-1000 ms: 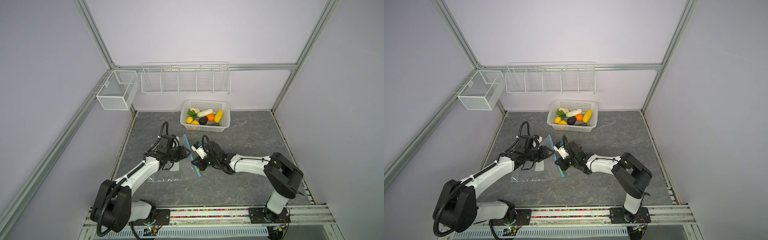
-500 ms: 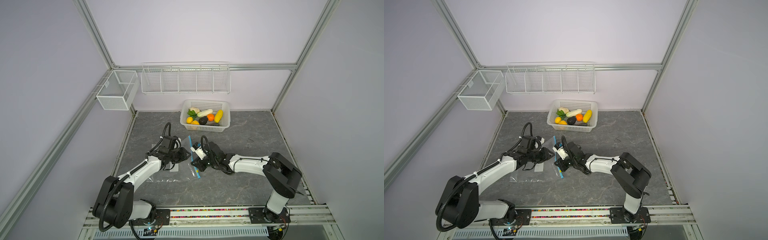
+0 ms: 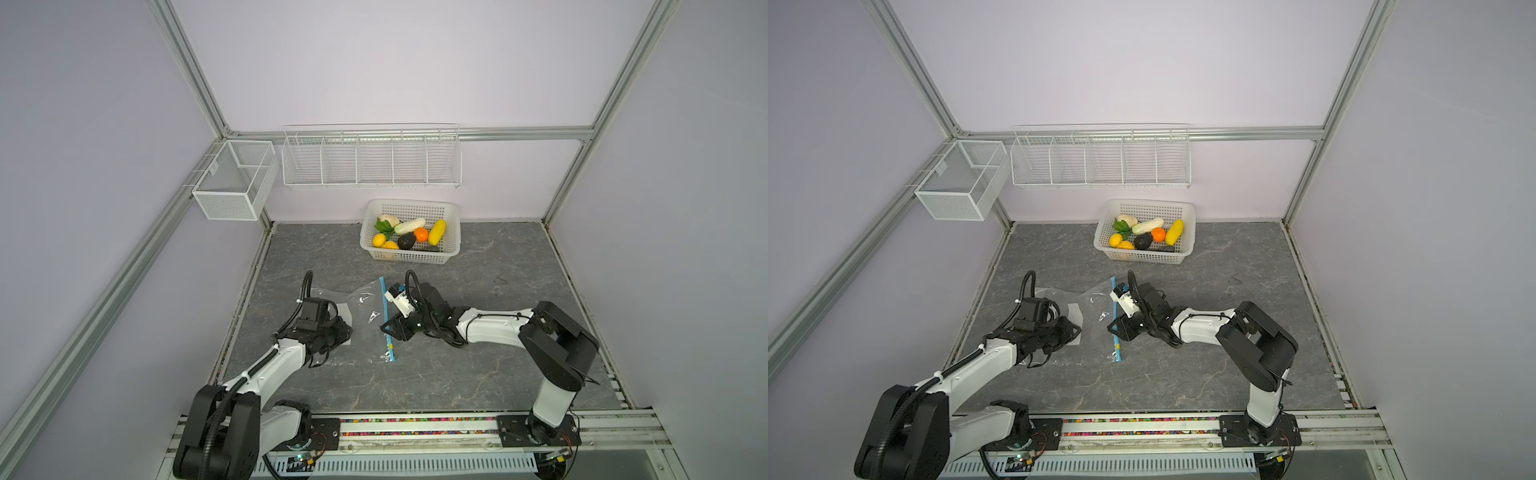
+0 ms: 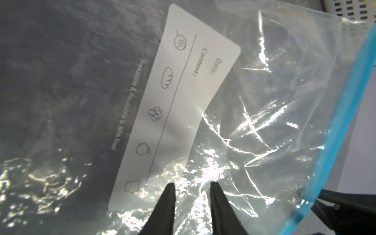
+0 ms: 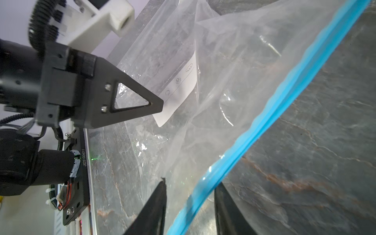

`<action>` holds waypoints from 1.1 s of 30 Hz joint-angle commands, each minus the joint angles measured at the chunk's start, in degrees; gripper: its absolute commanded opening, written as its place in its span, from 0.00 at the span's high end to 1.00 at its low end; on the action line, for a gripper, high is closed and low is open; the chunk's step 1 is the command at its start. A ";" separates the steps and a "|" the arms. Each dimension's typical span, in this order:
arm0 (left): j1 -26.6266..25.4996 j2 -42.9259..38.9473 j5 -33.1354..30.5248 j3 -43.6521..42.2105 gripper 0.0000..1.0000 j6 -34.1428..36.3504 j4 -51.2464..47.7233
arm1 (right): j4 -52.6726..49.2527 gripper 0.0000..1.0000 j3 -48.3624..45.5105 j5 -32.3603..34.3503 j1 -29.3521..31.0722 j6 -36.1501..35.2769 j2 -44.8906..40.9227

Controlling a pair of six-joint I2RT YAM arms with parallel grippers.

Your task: Place the food in the zip-top bag and seal the zipper

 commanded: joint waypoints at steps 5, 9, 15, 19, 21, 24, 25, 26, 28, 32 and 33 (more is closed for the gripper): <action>1.56 7.90 2.44 1.84 0.72 2.40 2.28 | 9.31 0.55 -2.91 -9.14 -6.93 13.05 2.02; 2.58 7.21 1.48 1.77 0.72 1.97 1.74 | 11.25 0.58 -2.91 -11.33 -8.37 16.82 2.97; 2.71 9.22 1.83 0.98 0.73 -1.42 2.66 | 13.72 0.61 -2.91 -13.16 -8.55 19.44 5.78; 2.72 10.41 2.46 0.66 0.74 -2.56 2.97 | 16.10 0.64 -2.91 -14.87 -8.50 20.35 8.38; 2.76 10.32 2.30 0.48 0.74 -2.78 2.81 | 16.37 0.64 -2.90 -15.65 -8.52 20.65 9.29; 2.75 9.94 2.19 0.27 0.74 -3.06 2.77 | 17.45 0.64 -2.91 -16.54 -8.46 20.80 9.79; 2.75 9.89 2.19 0.18 0.74 -3.07 2.63 | 17.95 0.65 -2.91 -16.84 -8.49 20.79 9.92; 2.76 9.79 2.19 0.10 0.74 -3.14 2.70 | 18.52 0.66 -4.26 -17.02 -8.41 20.80 9.96; 2.75 9.85 2.29 -0.12 0.74 -3.31 2.94 | 18.89 0.67 -4.45 -17.42 -8.30 20.89 10.15; 2.75 9.82 2.45 -0.48 0.74 -3.49 3.23 | 20.08 0.71 -4.06 -18.19 -7.99 21.48 11.25; 2.71 9.82 2.56 -0.60 0.74 -3.42 3.36 | 20.26 0.71 -3.94 -18.50 -7.97 21.62 11.45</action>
